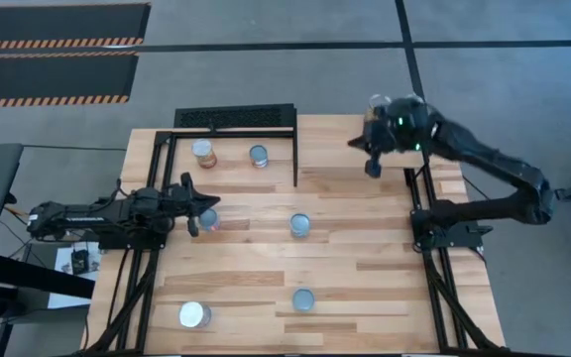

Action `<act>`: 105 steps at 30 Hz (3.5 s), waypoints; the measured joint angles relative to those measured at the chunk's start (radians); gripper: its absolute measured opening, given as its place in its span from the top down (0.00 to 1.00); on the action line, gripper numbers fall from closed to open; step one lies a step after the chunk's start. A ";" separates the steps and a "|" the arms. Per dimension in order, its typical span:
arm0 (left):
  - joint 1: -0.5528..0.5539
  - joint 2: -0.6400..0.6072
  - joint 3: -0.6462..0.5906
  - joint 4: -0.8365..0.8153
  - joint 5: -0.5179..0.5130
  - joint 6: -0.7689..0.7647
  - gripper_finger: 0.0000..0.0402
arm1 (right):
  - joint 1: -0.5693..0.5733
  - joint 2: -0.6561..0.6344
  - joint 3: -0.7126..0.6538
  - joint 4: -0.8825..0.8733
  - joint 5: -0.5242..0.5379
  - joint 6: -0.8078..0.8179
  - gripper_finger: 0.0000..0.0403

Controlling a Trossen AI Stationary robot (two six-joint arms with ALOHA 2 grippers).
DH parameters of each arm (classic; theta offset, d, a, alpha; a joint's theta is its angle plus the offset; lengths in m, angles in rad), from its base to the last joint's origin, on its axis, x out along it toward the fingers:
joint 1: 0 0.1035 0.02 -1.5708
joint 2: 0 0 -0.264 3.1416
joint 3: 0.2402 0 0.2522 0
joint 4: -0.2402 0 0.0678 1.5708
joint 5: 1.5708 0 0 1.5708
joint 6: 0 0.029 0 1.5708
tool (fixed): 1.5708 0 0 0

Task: Pick and place cans onto a shelf
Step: Put the small canned corn on the shelf

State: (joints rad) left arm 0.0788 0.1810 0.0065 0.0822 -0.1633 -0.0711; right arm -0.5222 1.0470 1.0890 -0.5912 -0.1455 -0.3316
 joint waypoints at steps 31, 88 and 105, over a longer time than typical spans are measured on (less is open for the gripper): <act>-0.181 0.577 0.460 -0.564 -0.134 -0.367 0.81 | 0.518 -0.007 -0.854 1.231 0.331 0.274 0.98; -0.360 1.768 1.262 -0.247 -0.005 -0.149 1.00 | 0.524 0.004 -0.853 1.225 0.335 0.254 0.98; -0.361 1.771 1.269 -0.247 -0.033 -0.163 0.80 | 0.543 0.004 -0.853 1.217 0.331 0.261 0.94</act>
State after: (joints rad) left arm -0.2826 1.9518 1.2751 -0.1647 -0.1963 -0.2345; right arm 0.0208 1.0508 0.2363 0.6258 0.1852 -0.0707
